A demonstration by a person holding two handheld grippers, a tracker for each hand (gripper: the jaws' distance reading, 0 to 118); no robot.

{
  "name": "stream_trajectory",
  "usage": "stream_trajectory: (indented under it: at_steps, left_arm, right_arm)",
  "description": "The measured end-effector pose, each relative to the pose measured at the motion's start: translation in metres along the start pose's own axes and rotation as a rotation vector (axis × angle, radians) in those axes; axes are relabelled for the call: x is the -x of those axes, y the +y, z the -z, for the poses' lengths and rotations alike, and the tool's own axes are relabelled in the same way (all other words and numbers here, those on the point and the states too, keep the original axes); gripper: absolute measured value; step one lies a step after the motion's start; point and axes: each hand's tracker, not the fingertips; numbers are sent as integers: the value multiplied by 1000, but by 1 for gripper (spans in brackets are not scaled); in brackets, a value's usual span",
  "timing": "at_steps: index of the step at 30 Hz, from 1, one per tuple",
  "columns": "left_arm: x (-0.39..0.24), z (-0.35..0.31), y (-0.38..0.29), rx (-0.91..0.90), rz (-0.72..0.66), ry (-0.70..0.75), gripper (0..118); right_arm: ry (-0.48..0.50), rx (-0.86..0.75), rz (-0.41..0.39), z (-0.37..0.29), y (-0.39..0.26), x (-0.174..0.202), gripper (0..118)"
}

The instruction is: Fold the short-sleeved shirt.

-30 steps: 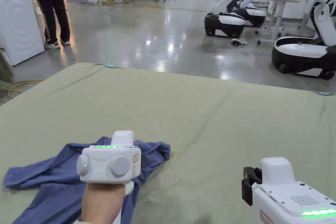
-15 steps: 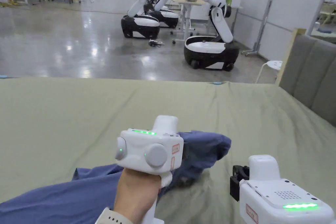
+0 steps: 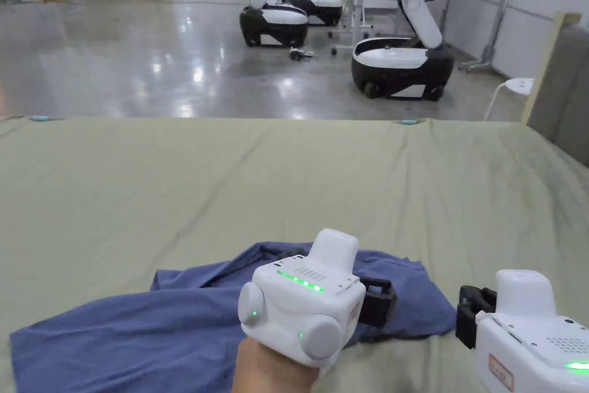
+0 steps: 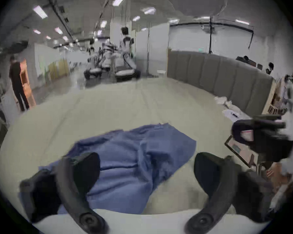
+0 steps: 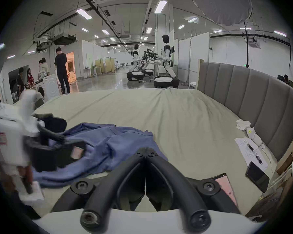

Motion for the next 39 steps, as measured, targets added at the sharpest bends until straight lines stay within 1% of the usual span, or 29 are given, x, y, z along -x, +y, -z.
stream_trajectory:
  at_steps: [1, 2, 3, 6, 10, 12, 13, 14, 15, 16, 17, 18, 19, 21, 22, 23, 24, 25, 26, 27, 28, 29, 30, 33, 35, 36, 37, 38, 39]
  left_arm:
    - [10, -19, -3, -16, -6, 22, 14]
    - [21, -34, -4, -12, 2, 47, 14]
    - [36, -36, -7, 31, 11, 107, 0]
    - [96, -83, -30, 64, -65, 139, 0]
    - [217, -120, -83, 181, -209, 356, 0]
    - [276, -118, -110, 309, -321, 451, 0]
    - [298, -115, -120, 301, -352, 507, 0]
    - [314, -110, -128, 308, -345, 555, 18]
    - [325, -101, -135, 313, -313, 640, 53]
    - [334, -90, -140, 323, -307, 665, 99]
    - [340, -82, -144, 327, -305, 639, 104]
    - [343, -74, -145, 310, -308, 622, 100]
    - [342, -65, -142, 317, -316, 619, 101]
    - [341, -45, -147, 395, -274, 579, 100]
    - [334, -38, -149, 468, -233, 615, 96]
    - [327, -40, -149, 465, -238, 604, 90]
    - [324, -47, -146, 424, -269, 597, 74]
    - [318, -53, -141, 416, -304, 555, 29]
    - [311, -59, -138, 398, -305, 490, 3]
    - [312, -60, -130, 392, -262, 521, 2]
    - [302, -63, -125, 389, -159, 586, 2]
    - [296, -67, -122, 392, -132, 564, 3]
    - [290, -74, -117, 388, -170, 523, 2]
    - [282, -96, -97, 304, -196, 518, 2]
    - [285, -103, -91, 268, -230, 503, 2]
    - [285, -105, -89, 270, -236, 497, 2]
    - [285, -106, -88, 272, -233, 498, 2]
    - [285, -107, -88, 274, -226, 495, 2]
    - [290, -103, -89, 277, -215, 492, 2]
  right_arm:
    - [20, -2, 9, 0, -1, 7, 3]
    - [33, 0, 15, 1, -1, 14, 3]
    - [51, 3, 18, 2, -2, 21, 3]
    - [90, 12, 11, 6, -5, 45, 3]
    - [126, 49, -44, 20, -11, 68, 3]
    - [121, 69, -63, 29, -14, 72, 3]
    - [116, 81, -64, 35, -15, 72, 3]
    - [109, 91, -64, 39, -17, 70, 3]
    - [98, 98, -64, 42, -18, 67, 3]
    - [84, 106, -64, 44, -18, 63, 3]
    - [68, 112, -65, 45, -19, 59, 4]
    - [48, 116, -70, 45, -19, 52, 4]
    - [27, 121, -79, 46, -19, 44, 4]
    - [-16, 144, -90, 50, -18, 28, 4]
    - [-35, 153, -89, 52, -18, 18, 4]
    - [-52, 159, -87, 54, -17, 10, 4]
    - [-66, 164, -83, 56, -17, 1, 4]
    - [-79, 169, -79, 60, -16, -7, 11]
    - [-75, 175, -75, 65, -15, -14, 29]
    - [-72, 185, -68, 74, -14, -20, 56]
    - [-66, 198, -61, 84, -13, -24, 92]
    - [-48, 239, -57, 97, -12, -25, 103]
    - [-43, 273, -60, 112, -12, -26, 103]
    - [-26, 312, -87, 148, -13, -22, 103]
    - [-3, 422, -68, 168, -16, -22, 100]
    - [21, 437, -44, 173, -18, -24, 80]
    - [21, 431, -25, 175, -19, -28, 24]
    - [59, 425, 9, 173, -18, -32, 11]
    - [41, 395, 35, 166, -14, -34, 11]
